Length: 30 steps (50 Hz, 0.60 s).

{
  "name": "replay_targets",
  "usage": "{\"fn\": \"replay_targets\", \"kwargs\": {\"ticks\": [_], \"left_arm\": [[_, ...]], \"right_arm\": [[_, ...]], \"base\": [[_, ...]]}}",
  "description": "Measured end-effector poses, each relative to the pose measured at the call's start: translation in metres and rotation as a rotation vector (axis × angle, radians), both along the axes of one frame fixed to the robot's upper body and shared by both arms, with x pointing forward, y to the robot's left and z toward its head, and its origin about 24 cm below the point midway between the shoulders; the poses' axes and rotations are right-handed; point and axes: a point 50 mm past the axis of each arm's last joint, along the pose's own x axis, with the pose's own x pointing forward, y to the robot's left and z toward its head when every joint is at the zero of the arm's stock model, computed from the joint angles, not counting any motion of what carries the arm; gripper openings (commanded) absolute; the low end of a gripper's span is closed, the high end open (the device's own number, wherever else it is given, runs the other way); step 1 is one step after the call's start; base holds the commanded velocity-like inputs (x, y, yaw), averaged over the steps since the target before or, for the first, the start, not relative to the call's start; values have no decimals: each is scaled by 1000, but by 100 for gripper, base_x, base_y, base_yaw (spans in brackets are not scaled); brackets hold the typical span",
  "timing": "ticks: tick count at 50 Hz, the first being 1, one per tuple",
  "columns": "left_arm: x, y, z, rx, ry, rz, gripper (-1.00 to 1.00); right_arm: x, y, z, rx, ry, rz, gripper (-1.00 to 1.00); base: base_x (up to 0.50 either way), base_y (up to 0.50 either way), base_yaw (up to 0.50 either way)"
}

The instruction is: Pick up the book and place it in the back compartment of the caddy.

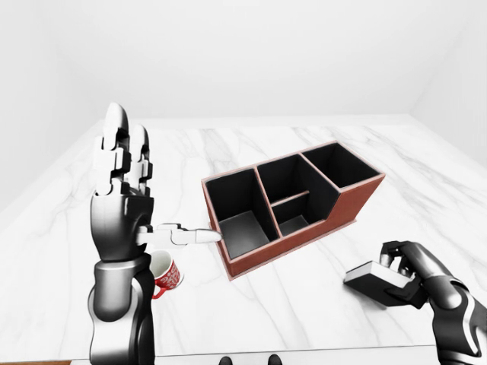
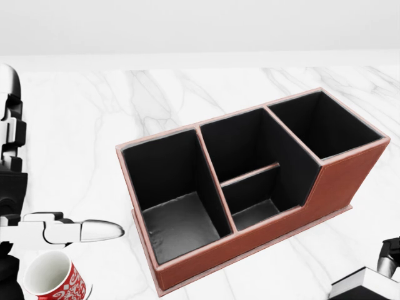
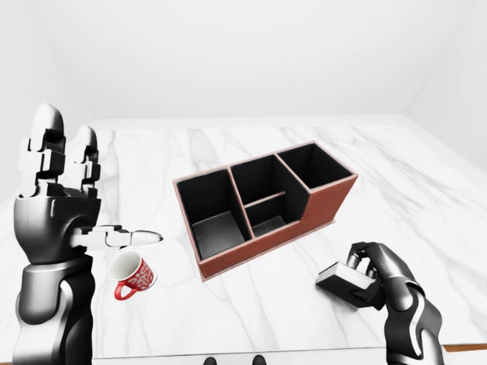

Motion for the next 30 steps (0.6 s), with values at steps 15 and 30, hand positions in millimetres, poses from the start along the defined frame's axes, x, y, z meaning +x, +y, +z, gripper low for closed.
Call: {"fn": "replay_targets", "kwargs": {"ticks": [15, 30], "left_arm": [[0, 0, 2, -2, -8, 1, 100], [0, 0, 1, -2, -7, 0, 100]], "right_arm": [[1, 11, 23, -26, -52, 55, -100], [6, 28, 51, -59, -113, 138, -100]], "base": [[0, 0, 0], [0, 0, 0]]}}
